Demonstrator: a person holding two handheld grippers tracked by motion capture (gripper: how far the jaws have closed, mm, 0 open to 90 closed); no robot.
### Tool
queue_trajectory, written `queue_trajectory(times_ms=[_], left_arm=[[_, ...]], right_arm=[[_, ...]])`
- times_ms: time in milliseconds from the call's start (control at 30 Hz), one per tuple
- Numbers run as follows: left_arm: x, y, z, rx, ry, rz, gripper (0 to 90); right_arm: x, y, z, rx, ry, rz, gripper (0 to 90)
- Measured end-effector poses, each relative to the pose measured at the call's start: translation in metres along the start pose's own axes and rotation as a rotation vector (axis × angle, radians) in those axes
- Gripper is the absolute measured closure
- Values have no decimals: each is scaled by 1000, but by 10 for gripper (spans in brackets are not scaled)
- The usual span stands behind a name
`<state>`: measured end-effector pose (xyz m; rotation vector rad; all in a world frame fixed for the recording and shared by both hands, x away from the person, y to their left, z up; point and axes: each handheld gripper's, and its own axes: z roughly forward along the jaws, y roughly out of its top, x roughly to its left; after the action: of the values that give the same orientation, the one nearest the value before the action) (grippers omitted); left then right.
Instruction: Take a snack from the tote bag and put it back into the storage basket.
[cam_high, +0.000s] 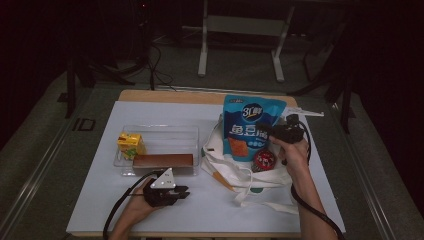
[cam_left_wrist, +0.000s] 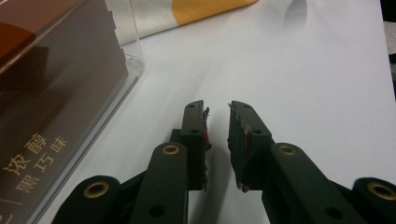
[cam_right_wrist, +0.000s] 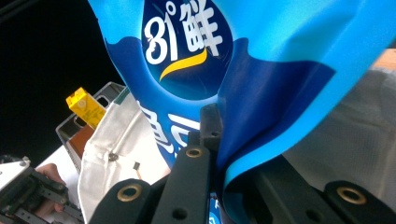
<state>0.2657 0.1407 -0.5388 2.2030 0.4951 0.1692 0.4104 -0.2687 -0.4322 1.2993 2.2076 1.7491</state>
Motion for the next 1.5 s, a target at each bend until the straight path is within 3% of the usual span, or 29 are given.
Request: queue_trajectory(times_ms=[467,733,1500], left_arm=[[1,-2,-1,-30,13,-11,747],[3,-4,-3,-59,8,-32,734],[3,-4,-2,-48,-4,-22,640]], right_arm=[[3,3,-6,-45,21,23,900],[10,8,-7,-60,30,7,900],[27,25,-21,-96,59,-4,900]])
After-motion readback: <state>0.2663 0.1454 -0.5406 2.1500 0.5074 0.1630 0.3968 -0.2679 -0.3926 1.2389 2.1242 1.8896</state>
